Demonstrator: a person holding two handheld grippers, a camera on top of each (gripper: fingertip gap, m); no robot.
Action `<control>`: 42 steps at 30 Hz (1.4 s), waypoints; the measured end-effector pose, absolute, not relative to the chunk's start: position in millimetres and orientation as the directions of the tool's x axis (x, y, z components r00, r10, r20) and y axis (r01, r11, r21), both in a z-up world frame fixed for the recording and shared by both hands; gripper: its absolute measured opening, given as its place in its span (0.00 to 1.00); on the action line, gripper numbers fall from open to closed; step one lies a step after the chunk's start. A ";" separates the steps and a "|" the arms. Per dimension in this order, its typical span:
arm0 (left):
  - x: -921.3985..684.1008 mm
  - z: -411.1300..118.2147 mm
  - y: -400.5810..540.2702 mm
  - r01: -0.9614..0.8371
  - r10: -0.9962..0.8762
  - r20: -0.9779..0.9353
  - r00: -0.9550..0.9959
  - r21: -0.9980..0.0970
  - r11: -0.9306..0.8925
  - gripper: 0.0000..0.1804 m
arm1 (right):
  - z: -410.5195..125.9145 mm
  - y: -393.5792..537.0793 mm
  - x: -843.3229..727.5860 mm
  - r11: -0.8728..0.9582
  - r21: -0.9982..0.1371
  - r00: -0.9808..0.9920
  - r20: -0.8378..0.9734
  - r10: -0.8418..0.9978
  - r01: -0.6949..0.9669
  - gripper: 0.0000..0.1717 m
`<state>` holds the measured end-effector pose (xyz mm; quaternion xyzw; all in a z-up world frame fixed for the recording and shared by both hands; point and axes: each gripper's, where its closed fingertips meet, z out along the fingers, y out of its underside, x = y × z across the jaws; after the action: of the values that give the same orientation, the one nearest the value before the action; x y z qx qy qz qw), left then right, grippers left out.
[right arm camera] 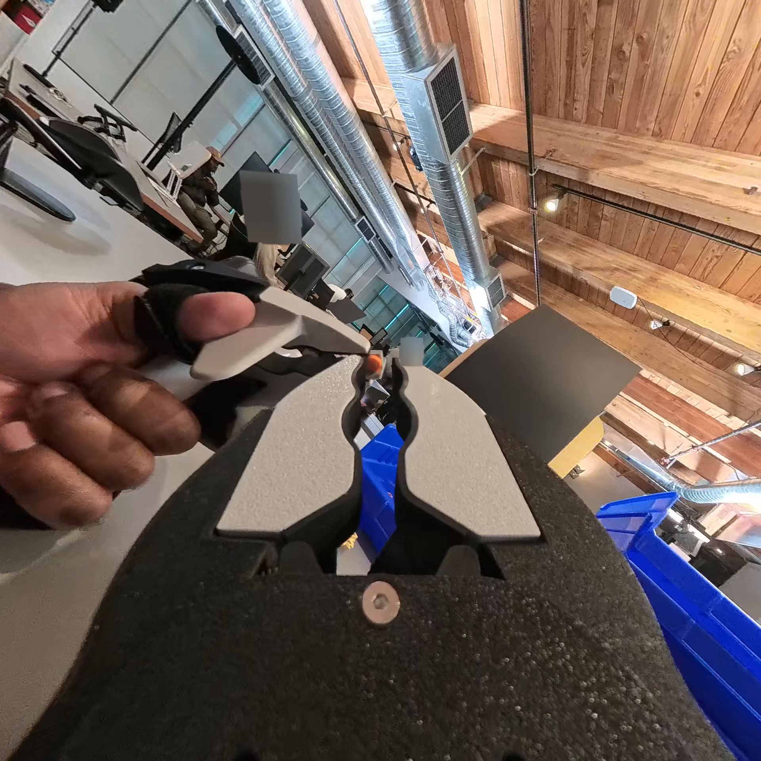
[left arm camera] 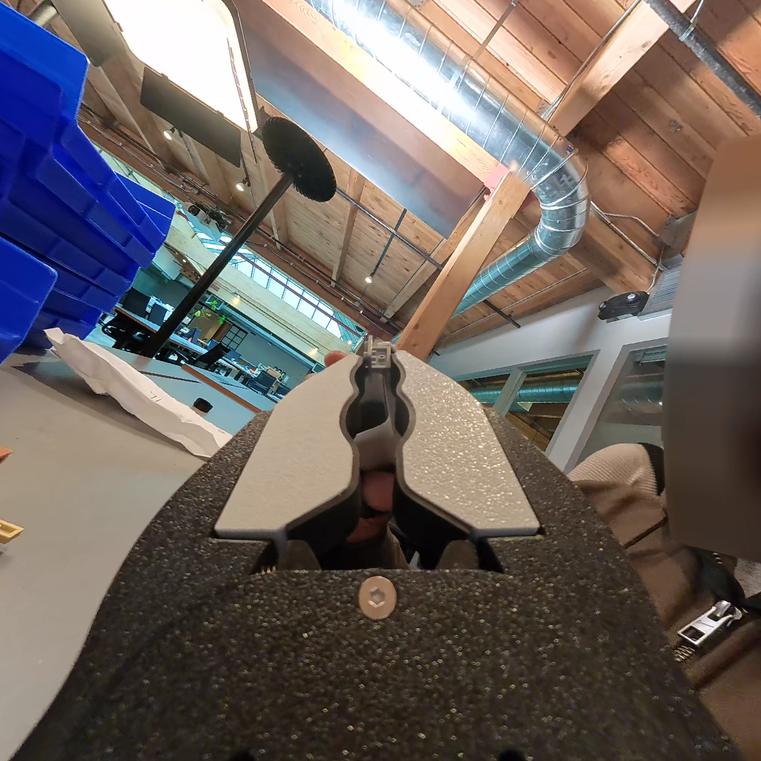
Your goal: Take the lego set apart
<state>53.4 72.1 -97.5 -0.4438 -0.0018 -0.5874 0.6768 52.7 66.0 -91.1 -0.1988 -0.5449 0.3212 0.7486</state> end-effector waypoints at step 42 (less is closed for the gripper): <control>44.7 -101.2 74.1 0.818 -0.771 0.572 0.281 -0.562 -0.118 0.06 | -93.0 70.3 55.5 0.719 -0.652 0.222 0.685 0.694 -0.240 0.03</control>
<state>44.7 74.1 -101.2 -0.4477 -0.0266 -0.5990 0.6634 55.5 70.3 -93.0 -0.2100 -0.5412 0.3102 0.7528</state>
